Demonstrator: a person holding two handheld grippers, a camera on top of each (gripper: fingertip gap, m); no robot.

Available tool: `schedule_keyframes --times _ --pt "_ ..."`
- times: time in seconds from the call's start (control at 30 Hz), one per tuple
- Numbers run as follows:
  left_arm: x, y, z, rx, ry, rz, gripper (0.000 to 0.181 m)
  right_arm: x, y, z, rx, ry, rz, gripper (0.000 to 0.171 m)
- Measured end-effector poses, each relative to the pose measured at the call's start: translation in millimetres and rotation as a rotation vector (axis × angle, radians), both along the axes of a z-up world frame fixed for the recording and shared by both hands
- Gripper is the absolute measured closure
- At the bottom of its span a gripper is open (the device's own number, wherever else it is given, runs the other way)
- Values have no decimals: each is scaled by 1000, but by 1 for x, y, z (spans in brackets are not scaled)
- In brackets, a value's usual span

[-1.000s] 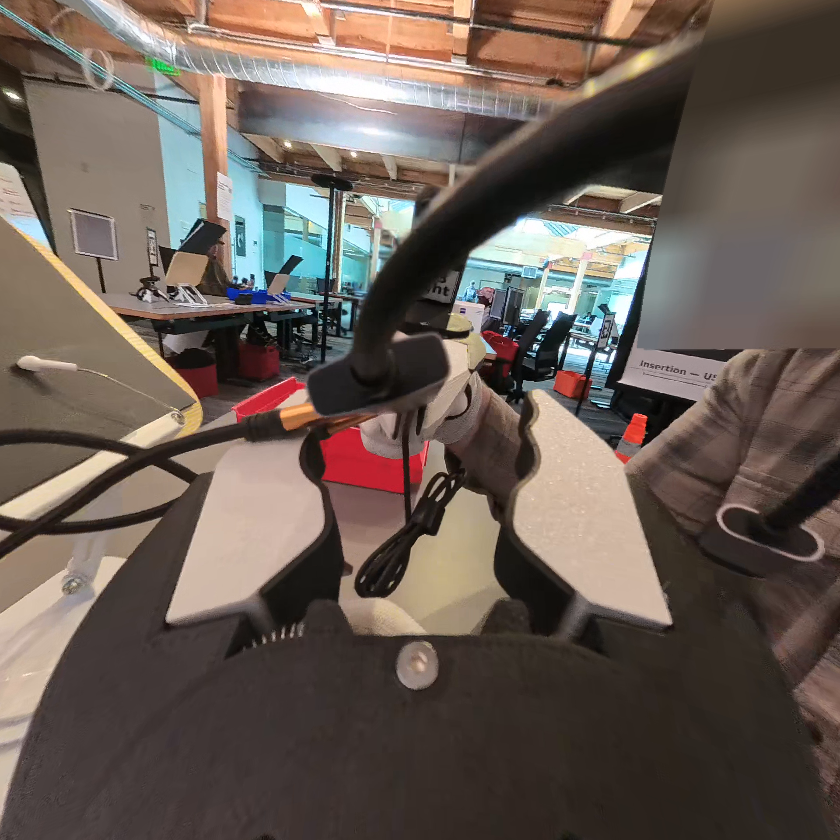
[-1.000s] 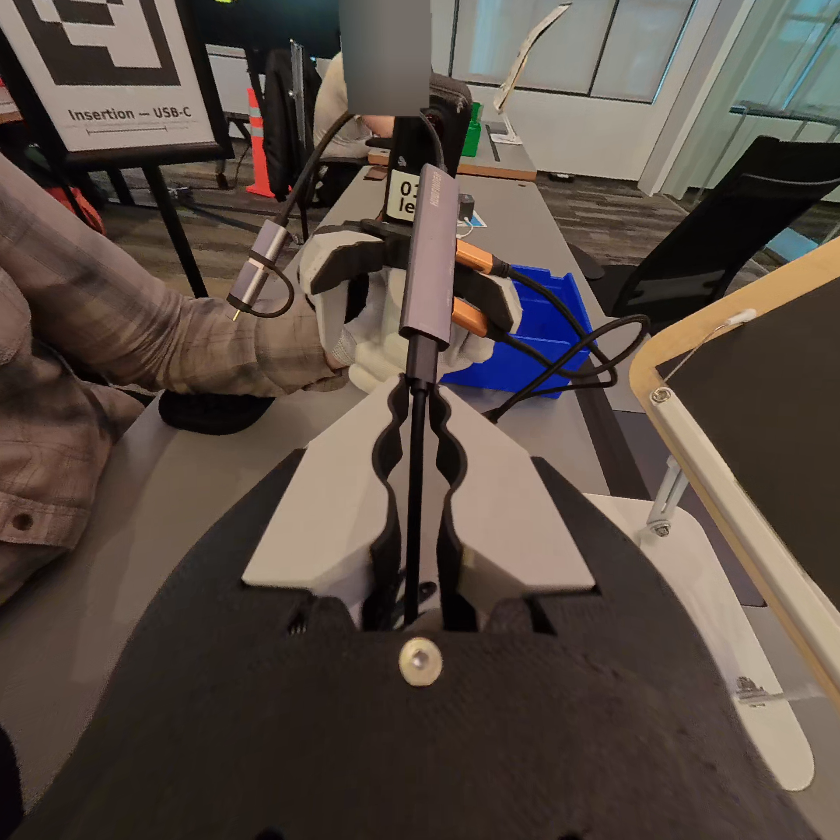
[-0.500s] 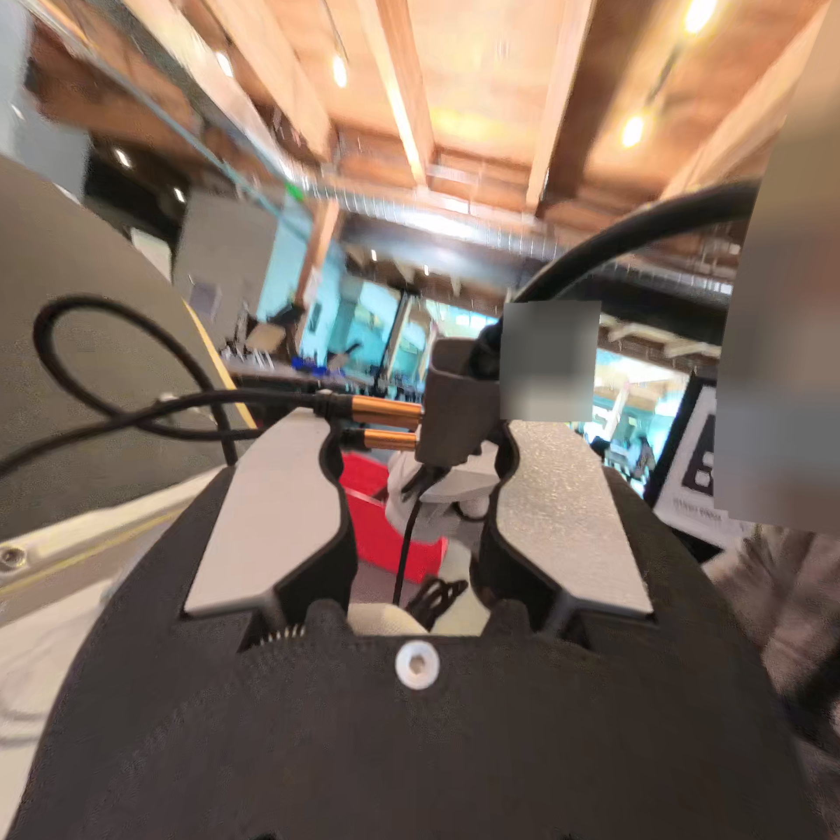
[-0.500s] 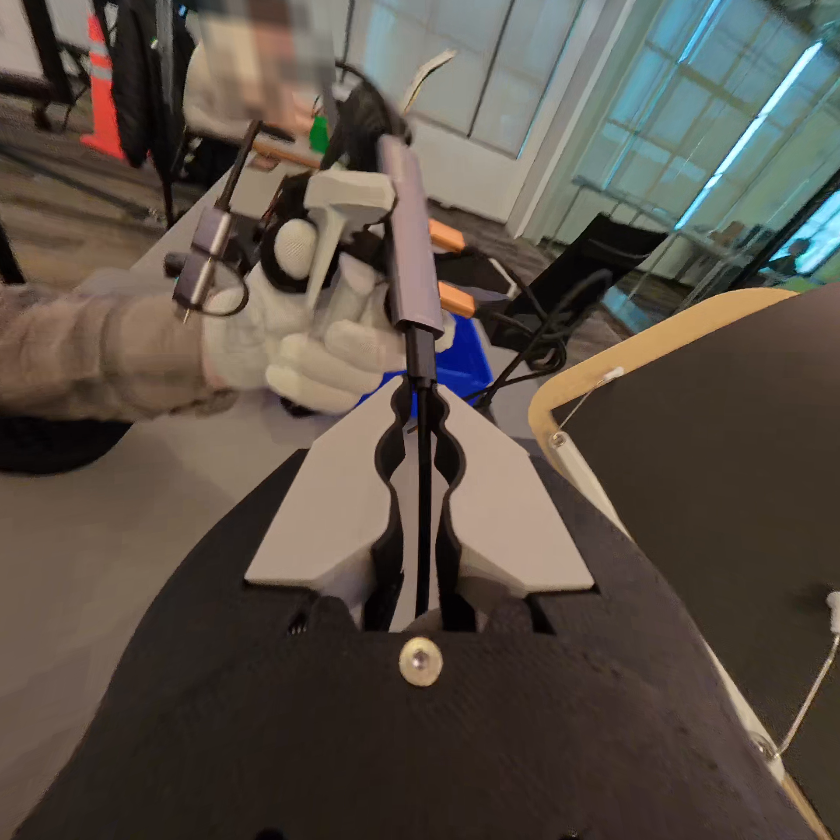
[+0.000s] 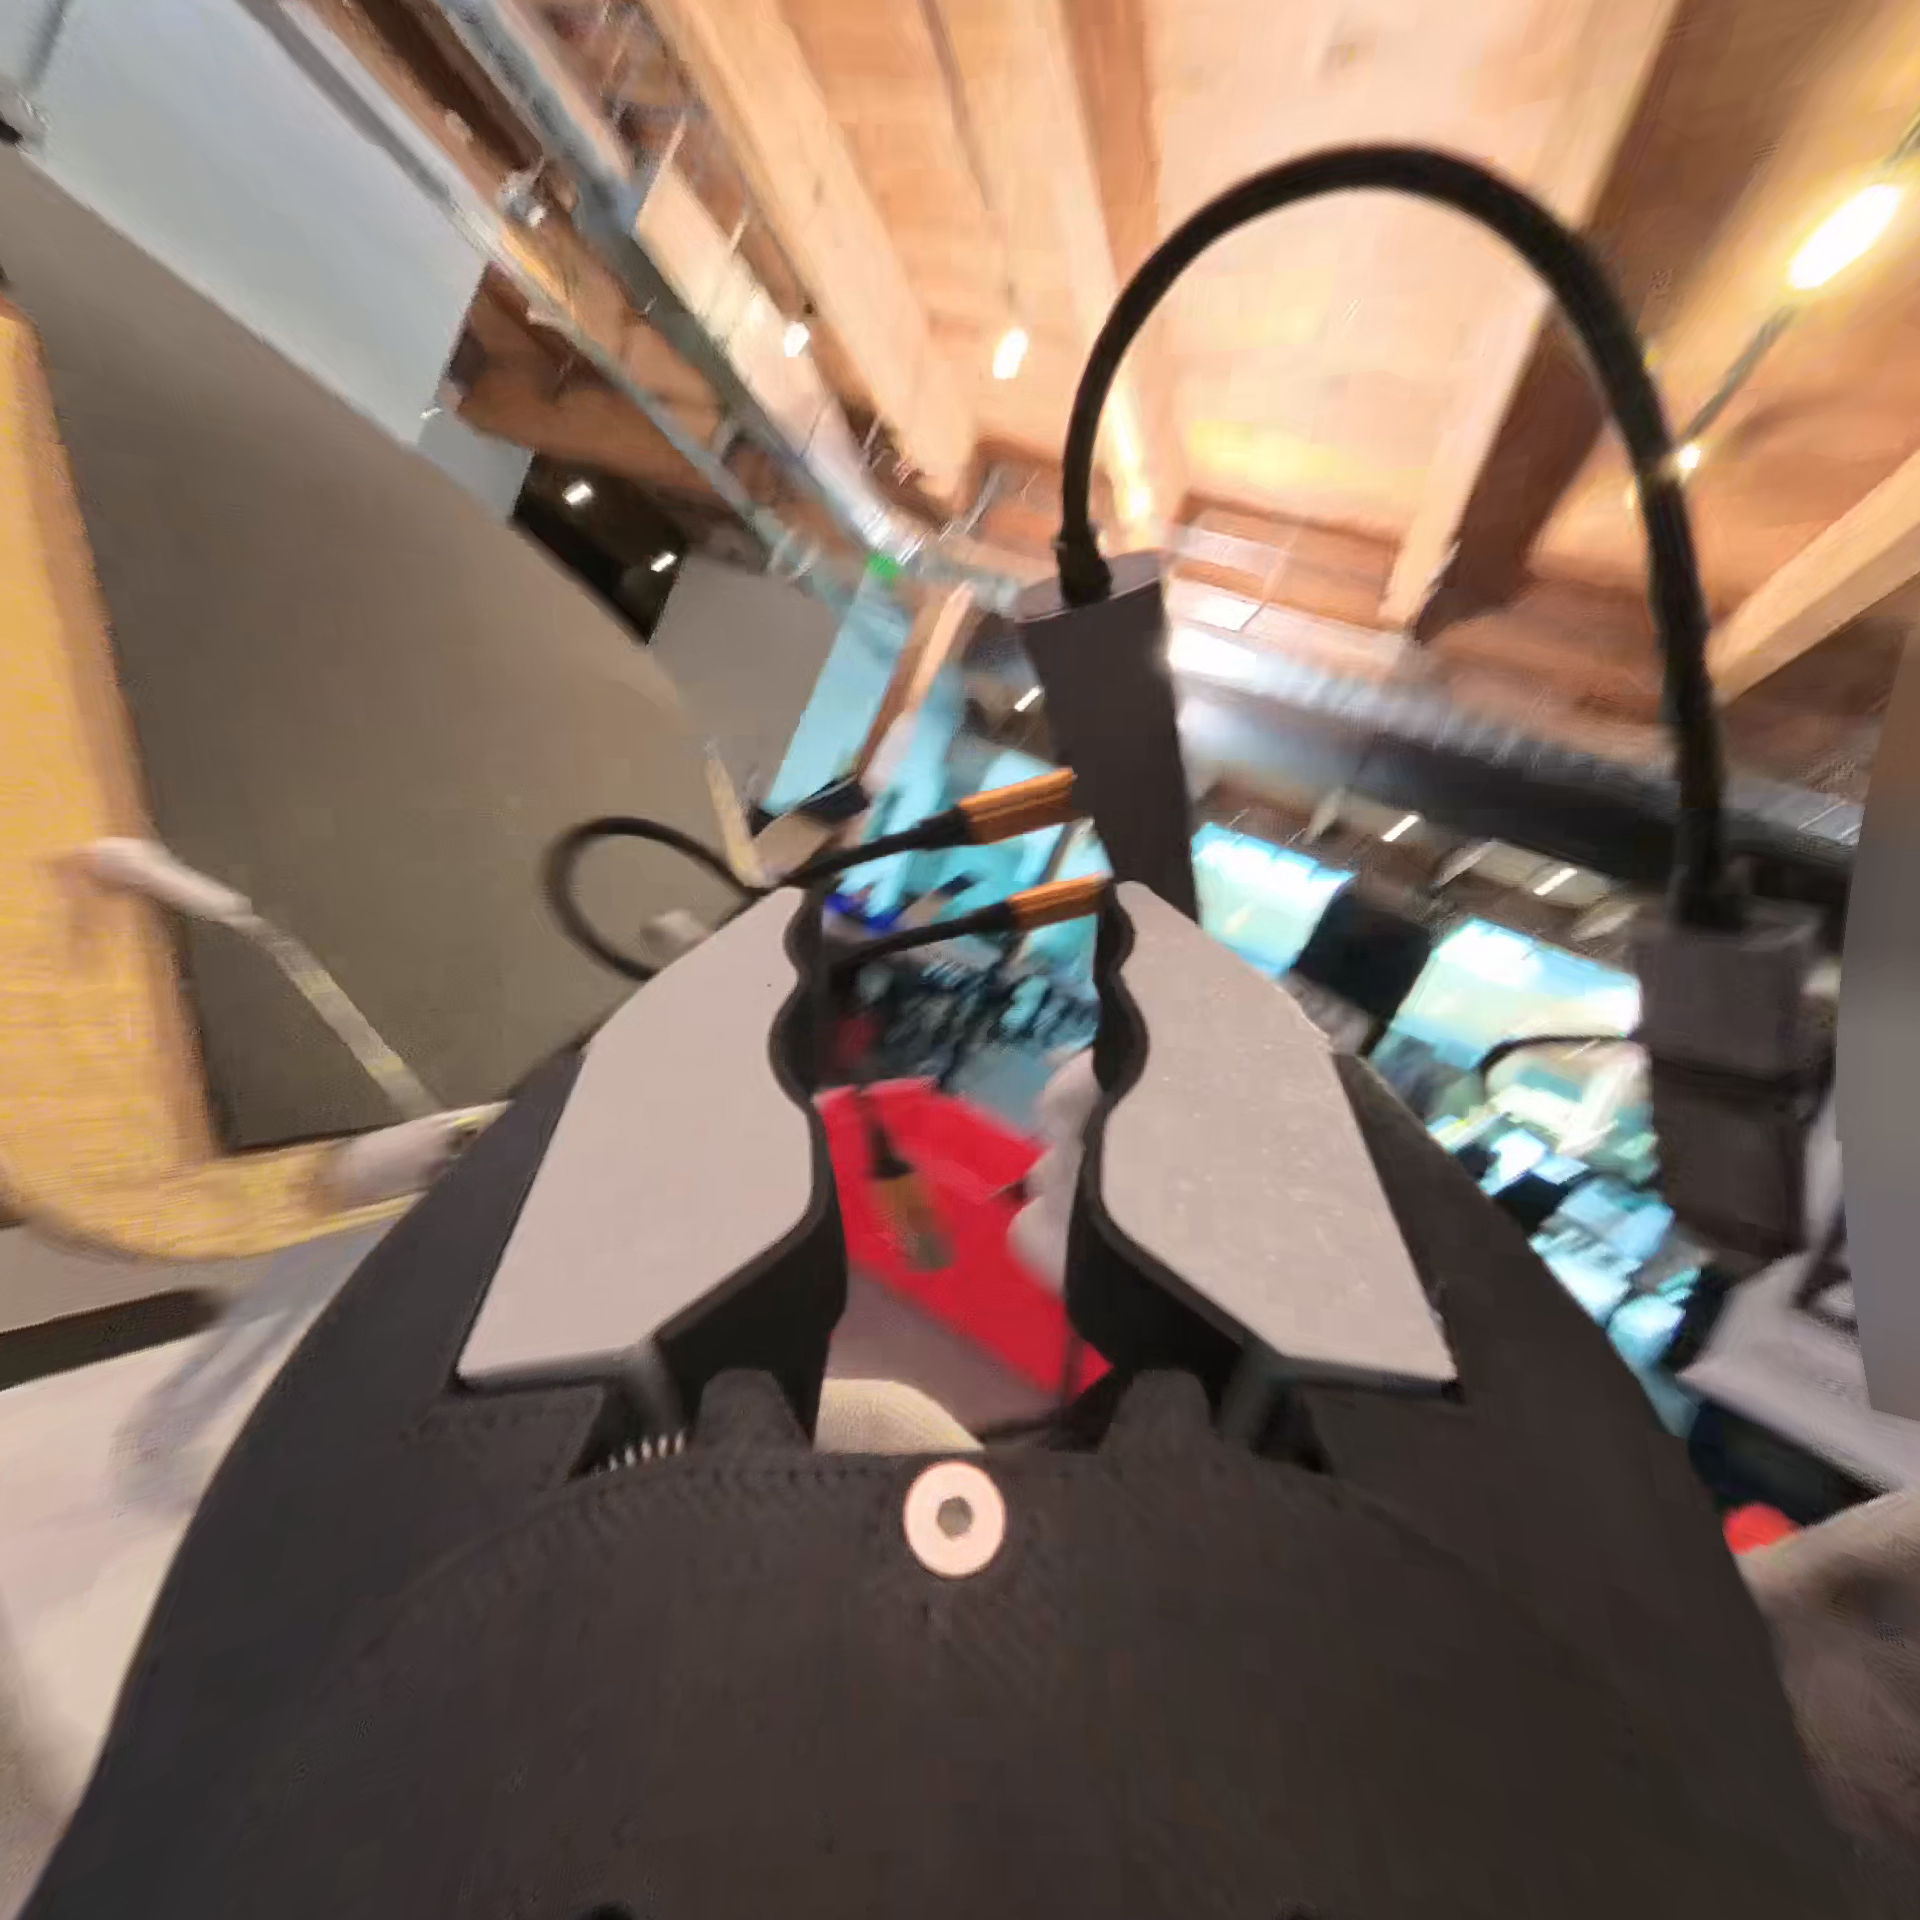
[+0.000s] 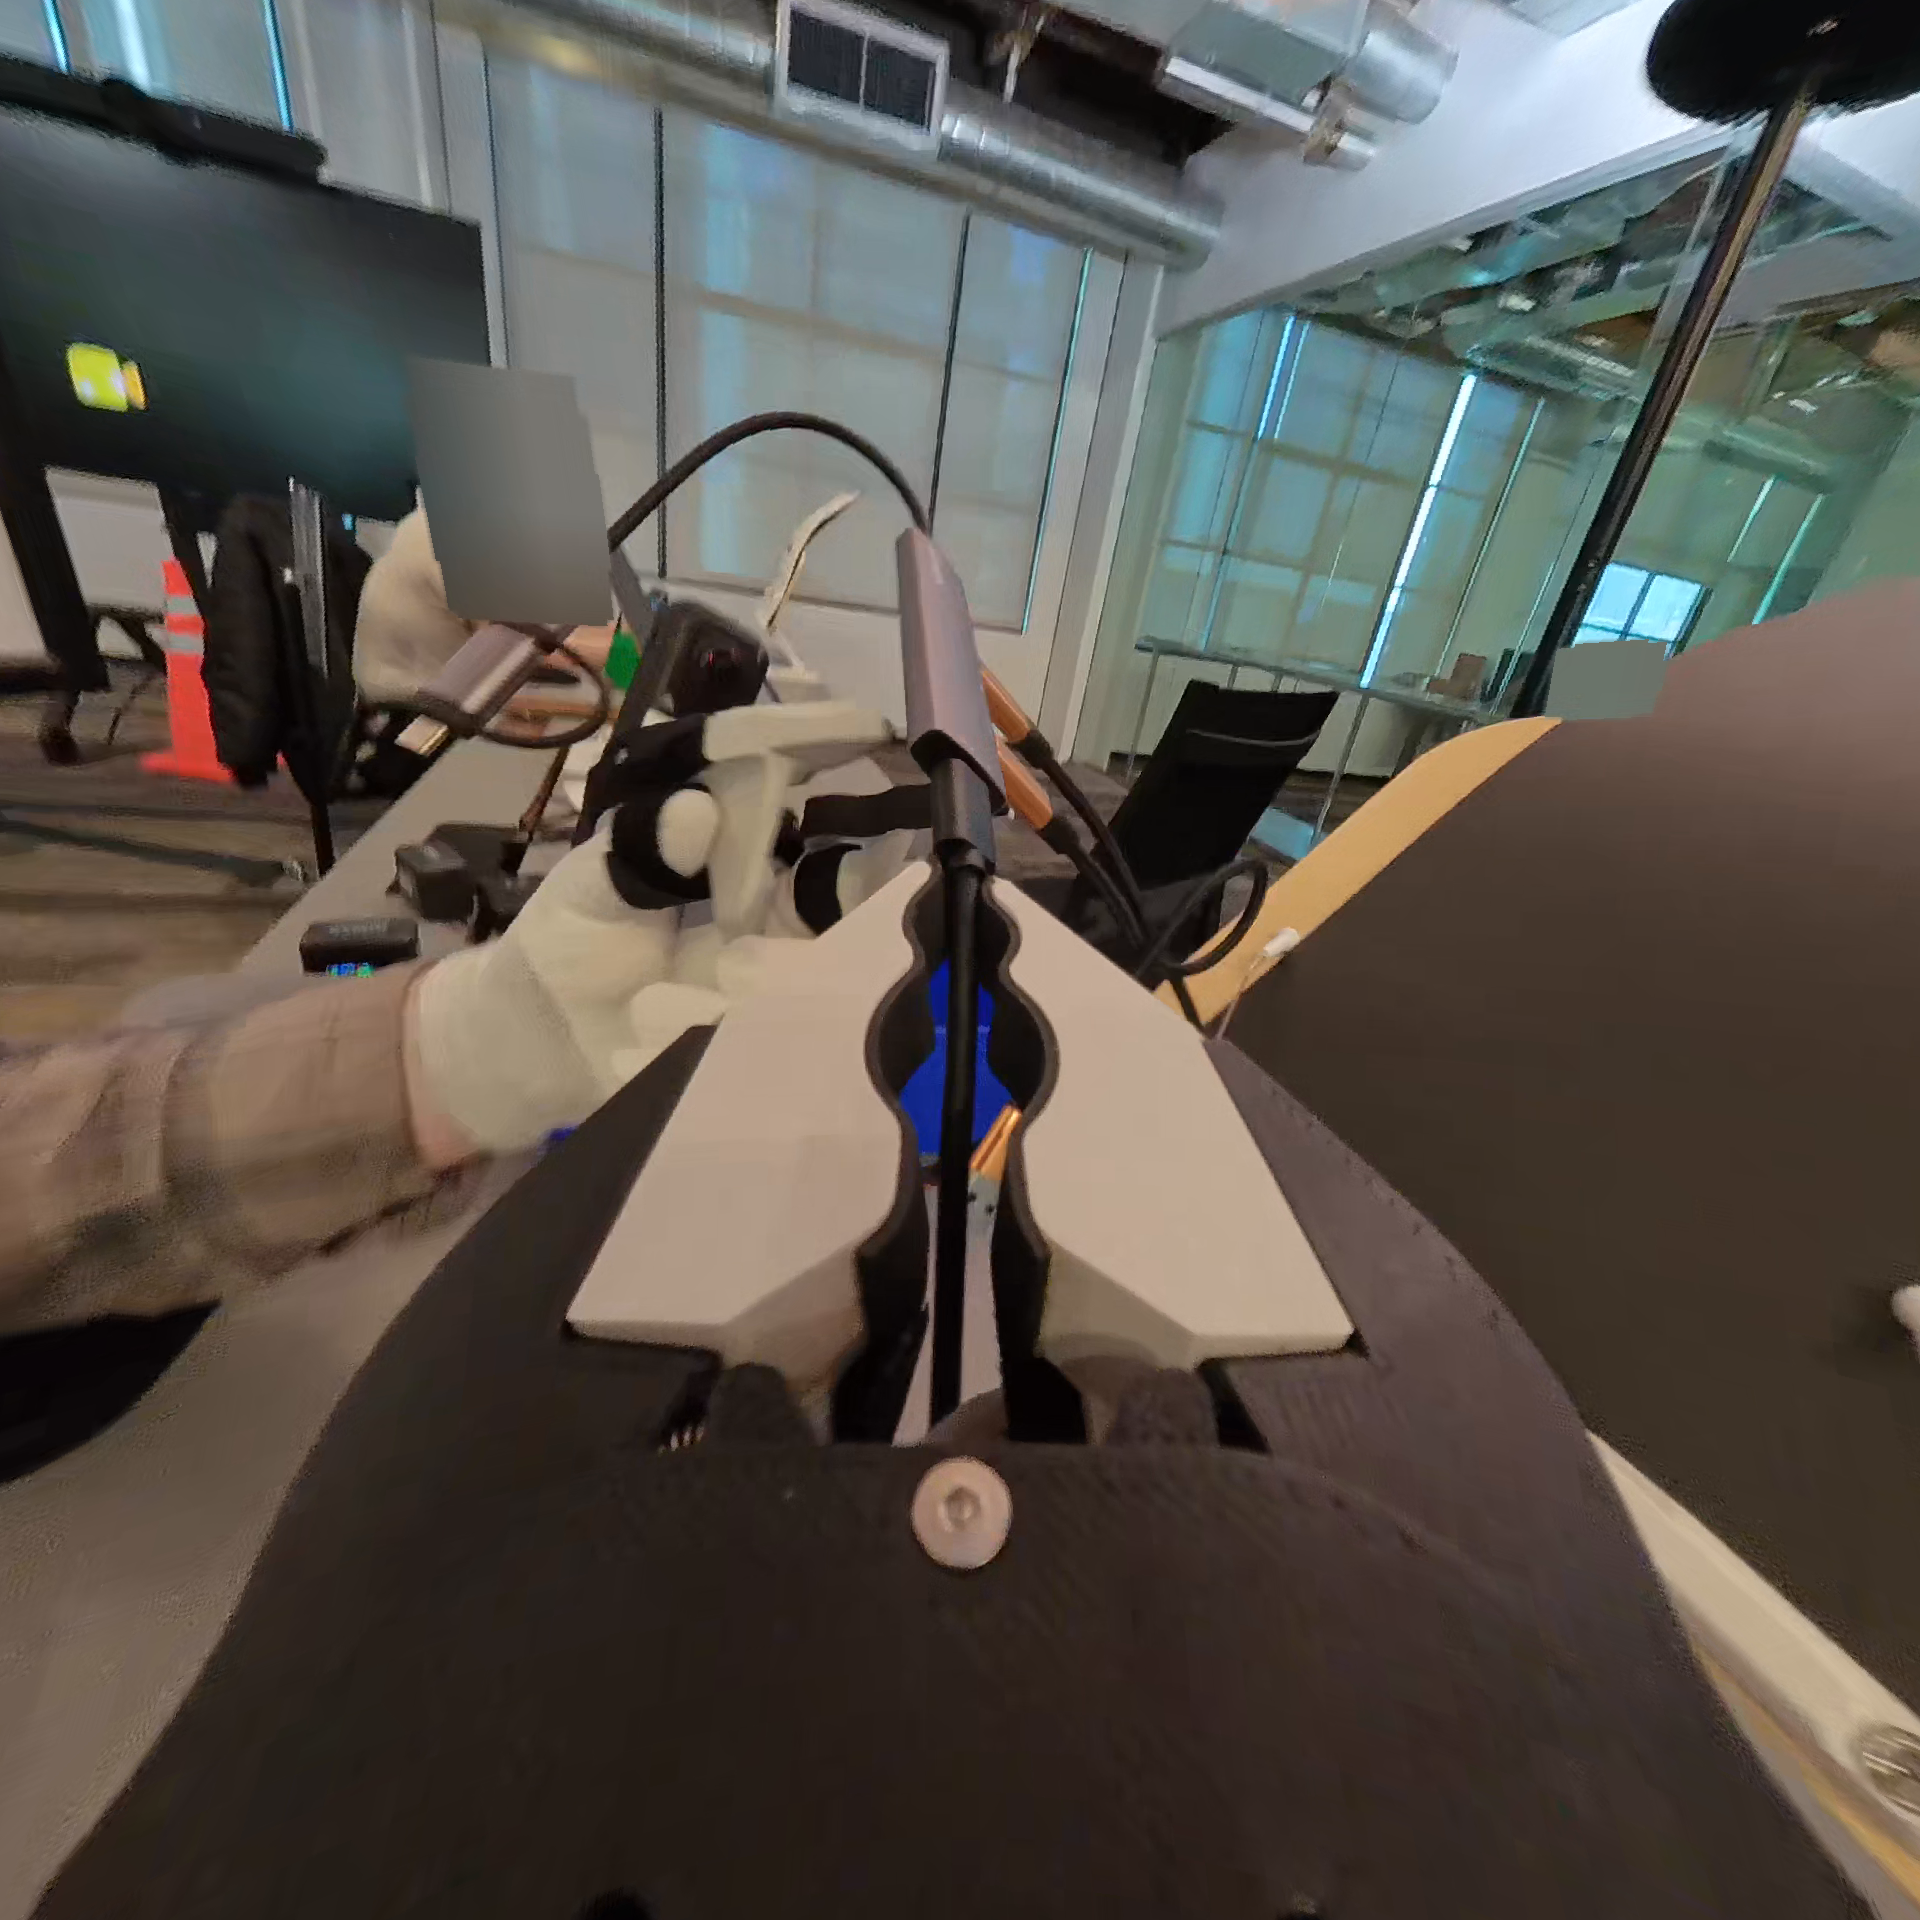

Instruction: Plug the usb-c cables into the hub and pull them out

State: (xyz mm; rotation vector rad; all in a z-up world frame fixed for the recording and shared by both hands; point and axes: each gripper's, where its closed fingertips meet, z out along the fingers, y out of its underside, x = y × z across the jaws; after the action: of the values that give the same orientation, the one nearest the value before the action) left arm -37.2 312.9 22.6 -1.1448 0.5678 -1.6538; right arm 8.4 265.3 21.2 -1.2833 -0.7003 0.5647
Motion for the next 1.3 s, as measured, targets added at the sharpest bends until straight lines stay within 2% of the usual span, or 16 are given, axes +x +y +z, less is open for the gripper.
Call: schedule_keyframes --times 0.07,0.1,0.23,0.3,0.37,0.5,0.57,0.67,0.73,0.83,0.93,1.03,1.07,1.2,1.23,1.3 --pt "-6 17 -21 82 196 98 135 12 -4 3 10 -59 -31 171" --pt "-11 21 -27 93 260 93 135 17 -7 3 7 -98 -36 171" --pt "-40 33 -20 138 315 167 135 34 -18 2 -3 -165 -25 171" --pt "-54 35 -4 221 336 289 135 38 -19 -2 -11 -183 -15 171" --pt "-64 23 18 361 384 390 137 40 -22 -6 -4 -224 -12 171" --pt "-53 -20 47 753 633 566 131 43 -25 -8 9 -267 -20 171" --pt "-27 -43 44 975 825 557 122 44 -25 -8 7 -283 -29 171" --pt "9 -56 26 1280 1138 515 113 41 -26 -9 10 -309 -40 171" --pt "28 -58 13 1401 1272 436 113 39 -25 -9 16 -332 -51 171" --pt "46 -43 5 1518 1408 442 118 35 -26 -8 35 -347 -55 171" --pt "57 -28 -9 1581 1484 398 126 34 -28 -5 51 -343 -57 171" --pt "64 -20 -10 1635 1482 442 167 33 -31 0 64 -331 -52 171" --pt "66 -19 -7 1640 1462 471 172 34 -31 1 65 -327 -54 171" --pt "70 -14 11 1748 1411 656 173 36 -30 3 31 -277 -44 170" --pt "71 -13 16 1794 1398 718 173 38 -29 3 12 -263 -45 165" --pt "72 -11 25 1889 1382 845 173 41 -30 2 -31 -244 -41 145"
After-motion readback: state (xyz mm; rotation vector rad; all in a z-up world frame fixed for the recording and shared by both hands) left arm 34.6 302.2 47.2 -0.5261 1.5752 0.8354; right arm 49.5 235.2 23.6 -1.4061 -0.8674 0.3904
